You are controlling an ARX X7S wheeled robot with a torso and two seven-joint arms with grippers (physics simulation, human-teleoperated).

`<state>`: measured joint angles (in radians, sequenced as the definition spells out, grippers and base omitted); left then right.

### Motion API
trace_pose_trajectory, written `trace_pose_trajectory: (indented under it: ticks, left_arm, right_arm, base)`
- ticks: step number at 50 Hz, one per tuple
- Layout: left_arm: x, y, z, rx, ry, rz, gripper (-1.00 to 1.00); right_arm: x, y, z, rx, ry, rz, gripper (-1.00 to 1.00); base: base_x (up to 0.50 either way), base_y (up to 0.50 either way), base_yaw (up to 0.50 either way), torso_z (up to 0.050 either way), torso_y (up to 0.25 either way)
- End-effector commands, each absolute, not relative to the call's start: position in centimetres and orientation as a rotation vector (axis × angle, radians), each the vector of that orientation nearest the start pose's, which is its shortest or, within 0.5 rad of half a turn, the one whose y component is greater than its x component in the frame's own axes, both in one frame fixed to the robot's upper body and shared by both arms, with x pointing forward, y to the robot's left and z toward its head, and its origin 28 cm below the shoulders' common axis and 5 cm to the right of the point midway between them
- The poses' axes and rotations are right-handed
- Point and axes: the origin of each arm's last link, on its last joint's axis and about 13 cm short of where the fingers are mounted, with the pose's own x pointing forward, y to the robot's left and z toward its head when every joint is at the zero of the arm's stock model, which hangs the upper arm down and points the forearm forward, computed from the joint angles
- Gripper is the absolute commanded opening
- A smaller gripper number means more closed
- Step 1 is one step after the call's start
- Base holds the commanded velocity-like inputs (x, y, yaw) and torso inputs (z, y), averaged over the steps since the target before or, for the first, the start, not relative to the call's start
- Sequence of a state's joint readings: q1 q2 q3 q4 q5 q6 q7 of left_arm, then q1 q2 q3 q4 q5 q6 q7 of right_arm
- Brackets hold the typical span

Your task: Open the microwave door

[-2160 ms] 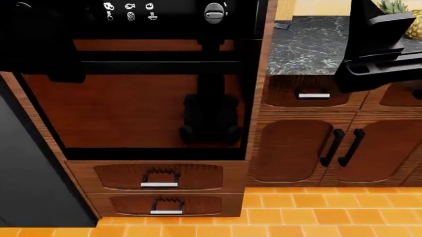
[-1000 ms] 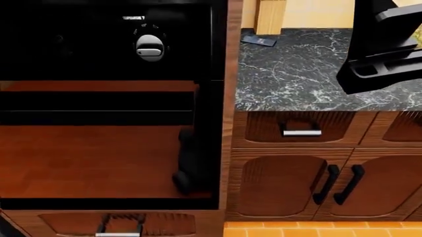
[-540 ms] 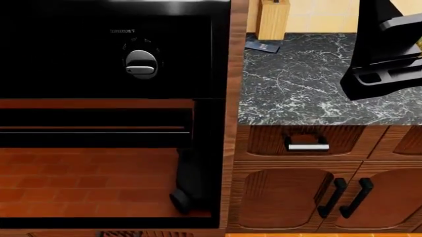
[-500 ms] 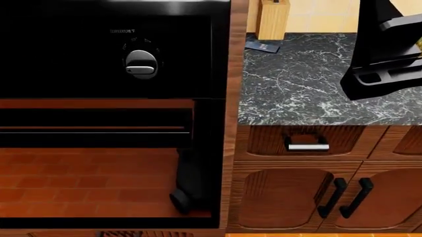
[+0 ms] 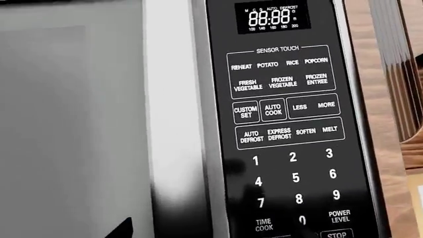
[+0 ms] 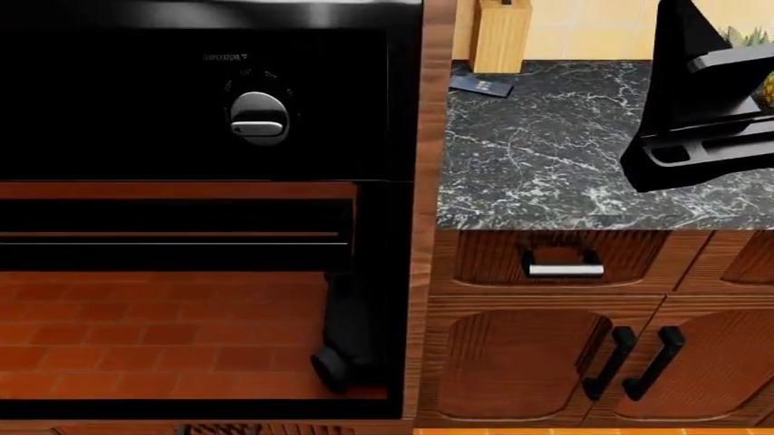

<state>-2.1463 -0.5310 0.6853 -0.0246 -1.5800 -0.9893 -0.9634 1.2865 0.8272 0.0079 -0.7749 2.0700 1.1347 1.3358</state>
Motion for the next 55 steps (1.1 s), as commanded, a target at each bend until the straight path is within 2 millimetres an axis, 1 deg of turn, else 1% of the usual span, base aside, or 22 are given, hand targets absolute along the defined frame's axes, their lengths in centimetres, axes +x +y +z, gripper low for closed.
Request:
trace_pose_trajectory:
  ticks: [1,6,14,20,30,37,46,47,55]
  left_arm:
    - [22.3,19.4,54.1,0.132,-0.541,0.011,1.00]
    - [22.8,19.4,54.7,0.139,-0.549,0.030,1.00]
    - [24.4,20.0,54.9,0.133,-0.537,0.071,1.00]
    - [25.2,20.4,55.0,0.118,-0.517,0.091,1.00]
    - [26.9,20.9,54.6,0.129,-0.493,0.135,1.00]
    - [27.6,20.9,54.1,0.132,-0.483,0.132,1.00]
    - [28.7,21.3,52.8,0.147,-0.455,0.150,1.00]
    - [28.8,21.4,52.7,0.145,-0.453,0.152,-1.00]
    - [28.7,21.6,52.4,0.129,-0.455,0.148,-1.00]
  right_arm:
    - [14.4,-13.7,33.6,-0.120,-0.362,0.075,1.00]
    - [14.4,-13.7,33.5,-0.119,-0.360,0.078,1.00]
    - [14.4,-13.7,33.4,-0.122,-0.358,0.080,1.00]
    - [14.4,-13.8,33.1,-0.125,-0.355,0.082,1.00]
    - [14.5,-13.9,32.9,-0.135,-0.351,0.083,1.00]
    - [14.4,-13.8,32.9,-0.129,-0.349,0.078,1.00]
    - [14.3,-13.9,32.8,-0.116,-0.343,0.072,1.00]
    - [14.3,-13.9,32.7,-0.116,-0.342,0.072,1.00]
    - [14.3,-13.9,32.7,-0.121,-0.341,0.075,1.00]
  base:
    - [0.00,0.00,0.00,0.000,0.000]
    - [0.00,0.00,0.00,0.000,0.000]
    - [0.00,0.00,0.00,0.000,0.000]
    - [0.00,0.00,0.00,0.000,0.000]
    - [0.00,0.00,0.00,0.000,0.000]
    - [0.00,0.00,0.00,0.000,0.000]
    - [0.00,0.00,0.00,0.000,0.000]
    - [0.00,0.00,0.00,0.000,0.000]
    - [0.00,0.00,0.00,0.000,0.000]
